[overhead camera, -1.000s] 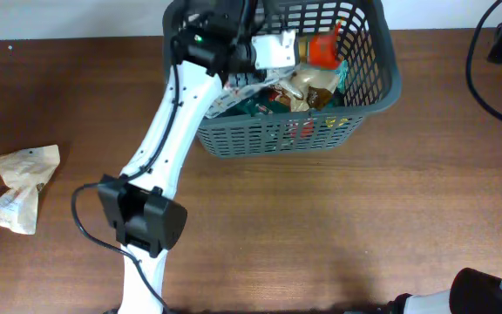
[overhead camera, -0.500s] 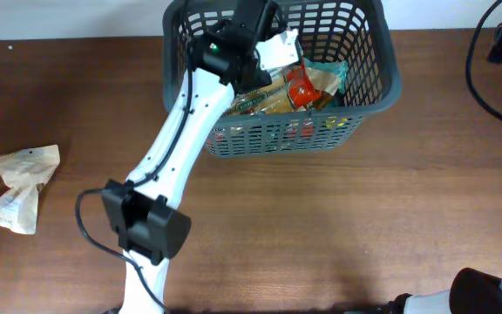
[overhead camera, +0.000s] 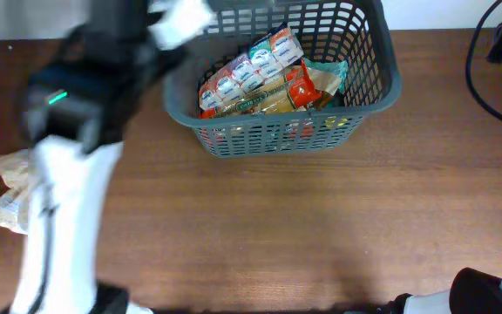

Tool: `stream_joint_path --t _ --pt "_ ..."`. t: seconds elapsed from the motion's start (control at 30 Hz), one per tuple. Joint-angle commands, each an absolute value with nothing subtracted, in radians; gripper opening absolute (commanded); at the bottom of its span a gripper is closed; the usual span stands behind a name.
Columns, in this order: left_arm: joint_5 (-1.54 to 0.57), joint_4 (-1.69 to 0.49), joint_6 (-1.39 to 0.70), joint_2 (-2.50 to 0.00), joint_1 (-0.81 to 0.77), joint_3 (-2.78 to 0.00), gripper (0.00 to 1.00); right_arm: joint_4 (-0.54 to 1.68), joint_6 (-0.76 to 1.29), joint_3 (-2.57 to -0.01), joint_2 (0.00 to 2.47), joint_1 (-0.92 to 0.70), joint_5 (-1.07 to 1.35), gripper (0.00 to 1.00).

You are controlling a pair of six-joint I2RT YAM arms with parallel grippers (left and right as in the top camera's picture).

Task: Pack container
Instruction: 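Release the spaghetti into the basket and withdraw the left arm, then grasp the translucent patterned plastic bag with the left gripper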

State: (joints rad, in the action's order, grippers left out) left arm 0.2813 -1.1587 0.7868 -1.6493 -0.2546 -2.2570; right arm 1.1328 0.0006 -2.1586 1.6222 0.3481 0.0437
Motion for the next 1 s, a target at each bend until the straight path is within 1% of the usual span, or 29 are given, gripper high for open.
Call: stream_joint_path --t 0.0,0.07,0.13,0.17,0.2,0.27,0.37,0.53,0.57,0.67,0.77,0.87,0.93,0.97 --pt "0.276 -1.229 0.725 -1.557 -0.100 -2.130 0.69 1.131 0.009 -2.159 1.613 0.354 0.049 0.99" --pt "0.268 -1.213 0.727 -1.519 0.009 -2.033 0.69 1.131 0.009 -2.159 1.613 0.354 0.049 0.99" --pt "0.243 -1.123 0.725 -1.484 0.141 -1.904 0.70 1.131 0.009 -2.159 1.613 0.354 0.049 0.99" --pt "0.220 -1.098 0.725 -1.476 0.180 -1.866 0.71 1.131 0.009 -2.159 1.613 0.354 0.049 0.99" --pt "0.173 -1.061 0.703 -1.470 0.242 -1.810 0.76 1.131 0.009 -2.159 1.613 0.354 0.049 0.99" --pt "0.064 -0.990 0.588 -1.473 0.360 -1.707 0.78 1.131 0.009 -2.159 1.613 0.354 0.049 0.99" --pt "-0.059 -0.964 0.431 -1.507 0.479 -1.581 0.77 1.131 0.009 -2.159 1.613 0.354 0.049 0.99" --pt "-0.062 -0.945 0.184 -1.620 0.588 -1.432 0.67 1.131 0.009 -2.159 1.613 0.354 0.049 0.99" --pt "-0.056 -0.933 0.092 -1.655 0.606 -1.423 0.67 1.131 0.009 -2.159 1.613 0.354 0.049 0.99" --pt "-0.039 -0.907 -0.062 -1.720 0.625 -1.422 0.67 1.131 0.009 -2.159 1.613 0.354 0.049 0.99" --pt "0.027 -0.880 -0.038 -1.765 0.628 -1.422 0.67 1.131 0.009 -2.159 1.613 0.354 0.049 0.99" --pt "0.149 -0.857 0.133 -1.808 0.628 -1.422 0.67 1.131 0.009 -2.159 1.613 0.354 0.049 0.99" --pt "0.183 -0.836 0.271 -1.839 0.628 -1.422 0.67 1.131 0.009 -2.159 1.613 0.354 0.049 0.99" --pt "0.185 -0.830 0.298 -1.852 0.628 -1.422 0.66 1.131 0.009 -2.159 1.613 0.354 0.049 0.99"
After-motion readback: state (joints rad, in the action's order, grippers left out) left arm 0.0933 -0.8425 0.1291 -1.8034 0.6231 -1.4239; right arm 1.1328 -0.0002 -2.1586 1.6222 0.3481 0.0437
